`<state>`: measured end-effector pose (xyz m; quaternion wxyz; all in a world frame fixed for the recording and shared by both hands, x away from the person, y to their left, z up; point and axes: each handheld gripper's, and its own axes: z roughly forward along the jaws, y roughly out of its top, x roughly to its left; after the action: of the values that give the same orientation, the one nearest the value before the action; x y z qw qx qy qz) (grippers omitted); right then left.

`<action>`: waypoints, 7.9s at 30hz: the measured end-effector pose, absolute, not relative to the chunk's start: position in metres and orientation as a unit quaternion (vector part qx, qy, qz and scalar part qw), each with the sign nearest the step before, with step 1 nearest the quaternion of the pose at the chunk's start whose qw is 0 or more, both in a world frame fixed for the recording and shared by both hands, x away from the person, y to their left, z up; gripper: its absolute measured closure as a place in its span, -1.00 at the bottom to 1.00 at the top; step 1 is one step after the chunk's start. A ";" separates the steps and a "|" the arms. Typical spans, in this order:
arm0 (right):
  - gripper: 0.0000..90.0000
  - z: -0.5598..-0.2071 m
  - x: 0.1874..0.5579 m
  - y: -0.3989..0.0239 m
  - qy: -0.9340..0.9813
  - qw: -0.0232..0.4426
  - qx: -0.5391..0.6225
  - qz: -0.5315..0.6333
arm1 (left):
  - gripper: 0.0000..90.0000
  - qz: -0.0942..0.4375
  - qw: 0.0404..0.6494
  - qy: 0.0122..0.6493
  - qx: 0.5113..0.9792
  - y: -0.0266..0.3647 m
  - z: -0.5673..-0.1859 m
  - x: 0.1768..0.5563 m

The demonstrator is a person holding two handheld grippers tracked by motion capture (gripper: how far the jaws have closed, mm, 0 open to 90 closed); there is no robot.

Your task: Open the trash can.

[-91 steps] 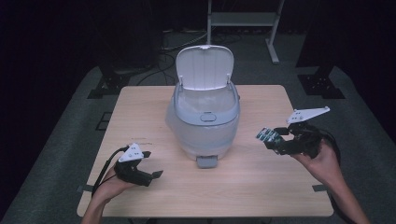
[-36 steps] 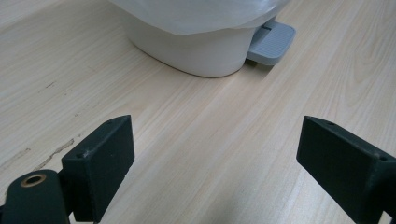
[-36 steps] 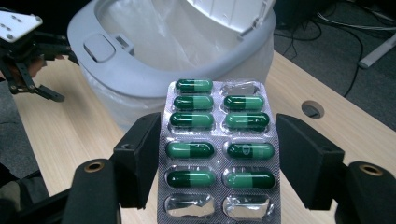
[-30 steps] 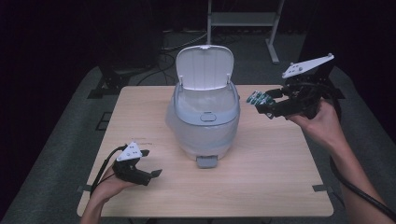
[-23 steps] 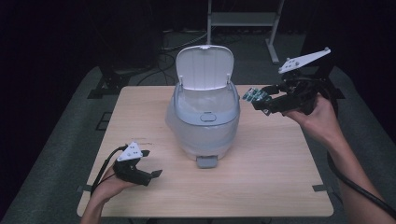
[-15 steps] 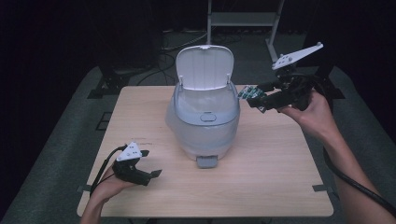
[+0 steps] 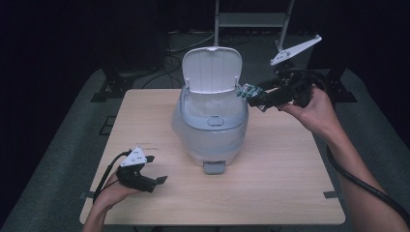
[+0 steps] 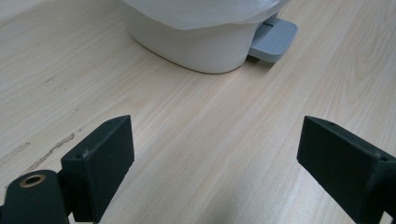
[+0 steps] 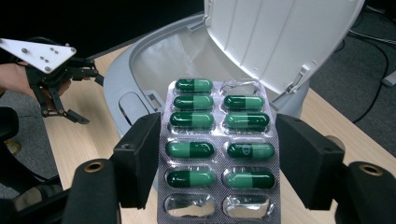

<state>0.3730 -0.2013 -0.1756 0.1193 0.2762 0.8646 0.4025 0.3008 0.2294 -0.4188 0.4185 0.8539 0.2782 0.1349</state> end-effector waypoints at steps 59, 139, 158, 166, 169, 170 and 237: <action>-0.28 -0.176 0.406 -0.129 0.886 0.092 0.228 0.393 | -0.78 0.133 0.422 0.279 0.853 0.231 -0.417 0.301; 0.87 -0.195 0.437 -0.198 0.876 0.062 0.275 0.392 | -0.78 0.127 0.424 0.289 0.849 0.237 -0.420 0.303; 0.88 -0.198 0.461 -0.213 0.866 0.063 0.304 0.392 | -0.78 0.129 0.427 0.291 0.846 0.240 -0.419 0.303; 0.88 -0.191 0.473 -0.215 0.861 0.072 0.318 0.391 | -0.78 0.130 0.430 0.291 0.845 0.242 -0.417 0.304; 0.88 -0.188 0.478 -0.216 0.860 0.076 0.323 0.388 | -0.78 0.131 0.429 0.292 0.845 0.242 -0.418 0.304; 0.88 -0.187 0.480 -0.216 0.859 0.078 0.324 0.388 | -0.78 0.131 0.429 0.292 0.845 0.242 -0.418 0.304; 0.96 -0.148 0.506 -0.179 0.850 0.064 0.298 0.430 | -0.78 0.128 0.424 0.292 0.848 0.244 -0.421 0.303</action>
<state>0.5057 -0.1786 -0.1480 0.0642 0.2979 0.8497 0.4303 0.3030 0.2438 -0.4207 0.4239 0.8476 0.2921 0.1284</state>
